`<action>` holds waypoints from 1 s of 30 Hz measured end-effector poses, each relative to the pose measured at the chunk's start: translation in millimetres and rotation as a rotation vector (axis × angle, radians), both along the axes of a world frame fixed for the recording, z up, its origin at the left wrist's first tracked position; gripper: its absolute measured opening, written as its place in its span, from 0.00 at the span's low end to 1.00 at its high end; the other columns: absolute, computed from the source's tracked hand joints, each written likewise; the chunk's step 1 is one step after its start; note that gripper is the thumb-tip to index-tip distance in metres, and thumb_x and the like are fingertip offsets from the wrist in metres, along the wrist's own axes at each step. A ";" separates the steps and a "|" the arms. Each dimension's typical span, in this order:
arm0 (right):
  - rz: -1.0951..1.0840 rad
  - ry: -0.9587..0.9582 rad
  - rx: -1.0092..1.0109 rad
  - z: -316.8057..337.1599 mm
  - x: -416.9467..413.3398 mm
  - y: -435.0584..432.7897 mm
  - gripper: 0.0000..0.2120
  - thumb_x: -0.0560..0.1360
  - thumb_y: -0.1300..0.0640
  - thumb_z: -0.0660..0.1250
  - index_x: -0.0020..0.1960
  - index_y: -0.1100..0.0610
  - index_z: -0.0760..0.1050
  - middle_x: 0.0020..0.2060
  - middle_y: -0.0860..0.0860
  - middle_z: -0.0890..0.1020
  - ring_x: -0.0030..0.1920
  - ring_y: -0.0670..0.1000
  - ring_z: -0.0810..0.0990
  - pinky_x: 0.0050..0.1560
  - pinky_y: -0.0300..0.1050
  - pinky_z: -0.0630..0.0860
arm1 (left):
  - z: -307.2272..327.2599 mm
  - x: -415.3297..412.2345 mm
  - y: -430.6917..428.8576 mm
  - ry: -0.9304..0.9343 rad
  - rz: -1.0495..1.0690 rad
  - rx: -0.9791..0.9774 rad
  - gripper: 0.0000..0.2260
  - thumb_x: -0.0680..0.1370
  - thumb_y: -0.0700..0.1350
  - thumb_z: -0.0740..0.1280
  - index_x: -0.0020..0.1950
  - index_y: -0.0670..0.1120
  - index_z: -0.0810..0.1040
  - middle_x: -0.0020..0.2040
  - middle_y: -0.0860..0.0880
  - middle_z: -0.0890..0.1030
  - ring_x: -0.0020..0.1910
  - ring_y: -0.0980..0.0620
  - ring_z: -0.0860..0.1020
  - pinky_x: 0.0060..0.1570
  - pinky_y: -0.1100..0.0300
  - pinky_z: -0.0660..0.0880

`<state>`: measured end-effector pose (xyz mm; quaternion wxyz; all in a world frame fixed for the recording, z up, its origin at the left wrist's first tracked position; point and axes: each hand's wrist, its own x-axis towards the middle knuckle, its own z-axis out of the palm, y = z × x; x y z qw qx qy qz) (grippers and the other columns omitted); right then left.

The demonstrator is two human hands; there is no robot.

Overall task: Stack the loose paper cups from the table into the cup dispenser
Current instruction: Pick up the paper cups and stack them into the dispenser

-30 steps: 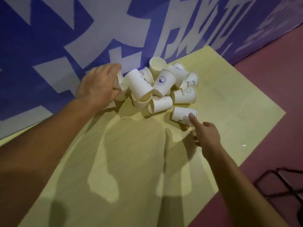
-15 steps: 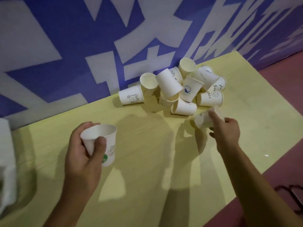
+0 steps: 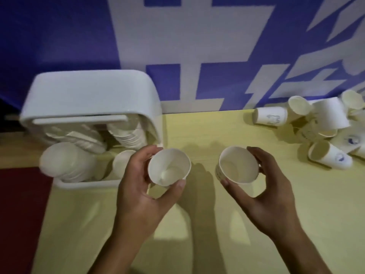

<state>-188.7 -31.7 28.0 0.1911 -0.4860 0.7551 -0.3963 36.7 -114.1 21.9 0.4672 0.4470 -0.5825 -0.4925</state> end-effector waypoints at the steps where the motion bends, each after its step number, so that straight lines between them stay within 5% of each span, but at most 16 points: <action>1: 0.038 0.001 -0.008 -1.2 17.2 -5.5 0.36 0.67 0.34 0.74 0.69 0.48 0.71 0.64 0.37 0.78 0.60 0.37 0.77 0.58 0.25 0.69 | 1.5 16.2 -0.8 -0.004 0.011 -0.009 0.30 0.67 0.47 0.80 0.66 0.57 0.74 0.65 0.47 0.79 0.65 0.42 0.79 0.60 0.52 0.79; 7: 0.146 0.005 -0.062 -3.6 89.0 -28.7 0.37 0.68 0.36 0.75 0.70 0.55 0.73 0.63 0.45 0.80 0.60 0.47 0.80 0.60 0.34 0.74 | 4.1 85.7 -4.4 -0.102 0.083 -0.094 0.28 0.69 0.40 0.81 0.67 0.47 0.75 0.65 0.47 0.80 0.65 0.40 0.79 0.59 0.41 0.78; 15: 0.187 0.028 -0.049 -8.2 123.9 -46.1 0.37 0.67 0.35 0.75 0.69 0.53 0.74 0.64 0.41 0.80 0.59 0.47 0.81 0.58 0.34 0.75 | -8.8 105.7 -27.8 -0.214 0.187 -0.076 0.29 0.70 0.50 0.81 0.68 0.55 0.74 0.64 0.55 0.80 0.64 0.49 0.80 0.58 0.53 0.80; 22: 0.161 0.018 -0.033 -15.4 124.6 -49.9 0.36 0.67 0.35 0.76 0.69 0.51 0.74 0.63 0.40 0.79 0.60 0.46 0.80 0.59 0.40 0.77 | -44.2 100.1 -42.6 -0.414 0.137 -0.134 0.31 0.72 0.50 0.80 0.71 0.44 0.76 0.66 0.48 0.80 0.65 0.50 0.78 0.62 0.53 0.77; 28: 0.168 -0.002 -0.061 -19.8 121.8 -50.1 0.35 0.68 0.35 0.76 0.68 0.51 0.74 0.62 0.30 0.76 0.60 0.39 0.78 0.58 0.34 0.75 | -55.6 94.1 -48.5 -0.550 0.064 0.082 0.34 0.72 0.53 0.80 0.75 0.51 0.72 0.68 0.50 0.78 0.66 0.52 0.75 0.60 0.57 0.76; 30: 0.158 -0.009 -0.069 -21.0 122.0 -51.5 0.35 0.68 0.35 0.76 0.69 0.52 0.74 0.63 0.34 0.78 0.61 0.40 0.79 0.59 0.36 0.76 | -57.1 93.7 -49.7 -0.572 0.051 0.133 0.35 0.72 0.53 0.80 0.76 0.52 0.71 0.69 0.50 0.78 0.66 0.51 0.75 0.59 0.59 0.73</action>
